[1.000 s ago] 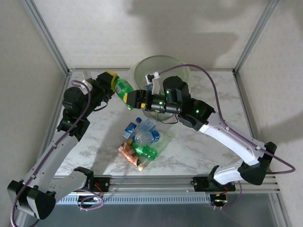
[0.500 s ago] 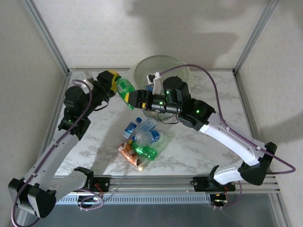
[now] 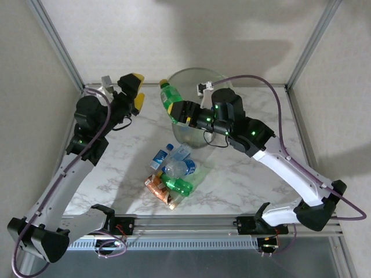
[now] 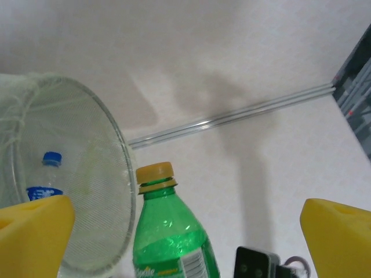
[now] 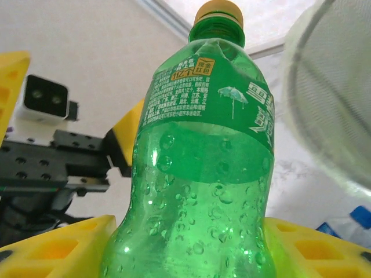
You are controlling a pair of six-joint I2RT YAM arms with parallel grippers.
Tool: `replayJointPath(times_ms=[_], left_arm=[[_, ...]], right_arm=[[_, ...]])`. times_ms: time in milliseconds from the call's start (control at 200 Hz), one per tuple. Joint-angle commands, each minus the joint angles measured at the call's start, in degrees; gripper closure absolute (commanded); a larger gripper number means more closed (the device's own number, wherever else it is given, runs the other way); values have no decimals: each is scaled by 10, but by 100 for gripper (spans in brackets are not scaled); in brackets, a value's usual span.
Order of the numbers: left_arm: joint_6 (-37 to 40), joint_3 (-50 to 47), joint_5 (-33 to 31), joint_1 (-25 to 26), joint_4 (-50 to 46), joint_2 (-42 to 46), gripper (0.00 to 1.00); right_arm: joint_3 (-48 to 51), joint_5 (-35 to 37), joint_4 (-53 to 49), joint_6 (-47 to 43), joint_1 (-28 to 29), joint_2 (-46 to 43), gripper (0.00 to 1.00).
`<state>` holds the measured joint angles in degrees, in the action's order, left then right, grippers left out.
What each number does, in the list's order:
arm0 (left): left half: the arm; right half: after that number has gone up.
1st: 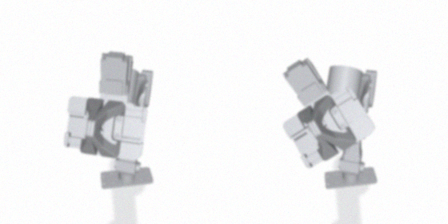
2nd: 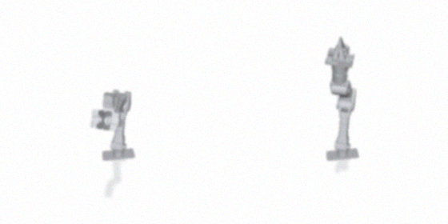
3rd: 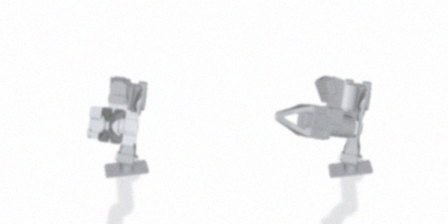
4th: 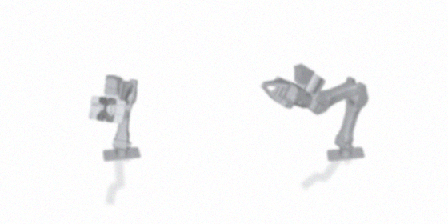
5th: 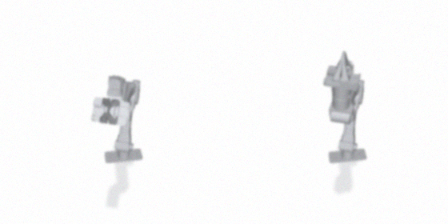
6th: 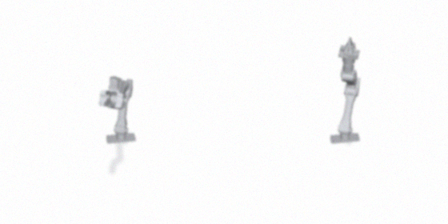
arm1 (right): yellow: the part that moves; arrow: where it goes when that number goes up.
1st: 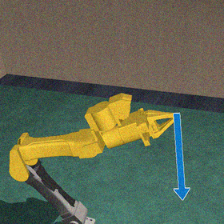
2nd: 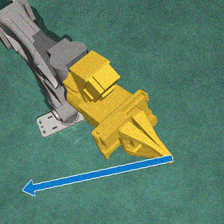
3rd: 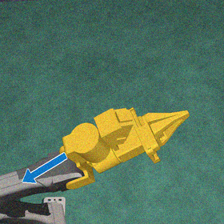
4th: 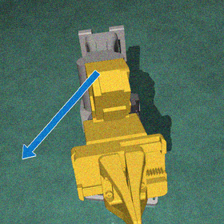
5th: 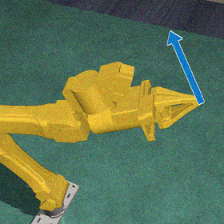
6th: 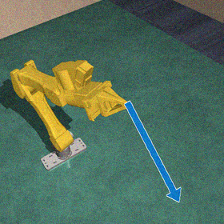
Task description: Put the plastic bottles in the bin
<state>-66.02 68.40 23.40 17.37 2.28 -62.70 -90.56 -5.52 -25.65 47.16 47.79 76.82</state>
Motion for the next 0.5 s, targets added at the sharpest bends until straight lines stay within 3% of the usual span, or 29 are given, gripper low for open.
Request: replayJointPath(times_ms=[0,80,250,496], left_arm=[[94,47,19,15,-64,-29,0],[132,79,40,27,-93,-52,2],[194,126,25,42,-136,-77,2],[255,164,-40,50,-192,-95,5]], right_arm=[[-52,25,-37,-33,-22,8,50],[-77,32,-56,-51,-36,18,50],[-120,50,-94,-81,-63,46,50],[-182,65,-142,-115,-70,119,51]])
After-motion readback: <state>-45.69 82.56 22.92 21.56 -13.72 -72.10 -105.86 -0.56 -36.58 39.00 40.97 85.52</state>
